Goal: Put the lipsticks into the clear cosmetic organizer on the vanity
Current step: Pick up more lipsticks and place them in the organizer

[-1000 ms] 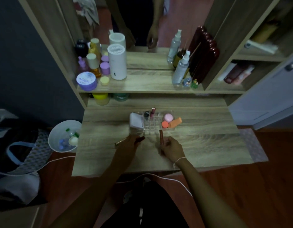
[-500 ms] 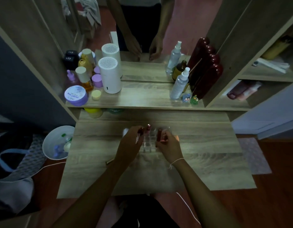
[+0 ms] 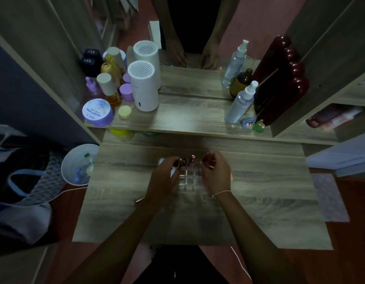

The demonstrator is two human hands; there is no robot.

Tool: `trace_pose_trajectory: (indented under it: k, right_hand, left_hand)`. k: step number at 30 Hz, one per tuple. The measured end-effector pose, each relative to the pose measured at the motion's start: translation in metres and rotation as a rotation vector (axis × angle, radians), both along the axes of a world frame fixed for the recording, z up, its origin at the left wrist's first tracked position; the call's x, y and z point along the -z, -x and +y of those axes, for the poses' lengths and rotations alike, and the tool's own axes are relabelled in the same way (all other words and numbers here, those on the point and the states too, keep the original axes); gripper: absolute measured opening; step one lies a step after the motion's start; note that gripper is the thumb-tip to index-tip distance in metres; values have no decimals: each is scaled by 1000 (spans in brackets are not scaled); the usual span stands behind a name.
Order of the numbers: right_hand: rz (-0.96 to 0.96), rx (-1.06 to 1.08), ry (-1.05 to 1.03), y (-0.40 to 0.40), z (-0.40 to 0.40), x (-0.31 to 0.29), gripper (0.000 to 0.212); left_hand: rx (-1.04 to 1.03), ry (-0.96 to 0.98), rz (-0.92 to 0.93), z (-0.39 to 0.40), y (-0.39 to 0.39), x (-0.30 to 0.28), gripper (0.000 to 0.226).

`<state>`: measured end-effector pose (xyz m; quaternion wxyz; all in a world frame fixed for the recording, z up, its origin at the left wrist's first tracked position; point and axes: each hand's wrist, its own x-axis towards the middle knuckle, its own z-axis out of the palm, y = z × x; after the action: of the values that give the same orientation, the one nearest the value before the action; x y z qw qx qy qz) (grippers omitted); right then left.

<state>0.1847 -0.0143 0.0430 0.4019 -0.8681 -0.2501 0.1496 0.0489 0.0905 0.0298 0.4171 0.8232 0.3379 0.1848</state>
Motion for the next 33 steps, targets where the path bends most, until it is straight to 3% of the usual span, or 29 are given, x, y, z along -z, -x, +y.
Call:
trace_pose_trajectory:
  k: [10,19,33]
  right_hand:
    - [40,-39,56,-2,7,13,20]
    - [-60,-101,151,-1,7,21,20]
    - [-62,-132,199,-5,3,23,24]
  left_hand:
    - [39,-16,30,-6,-3,-4,19]
    - [81,-37,131,-7,-2,1,17]
    - [70,-132,115,-6,-3,-4,19]
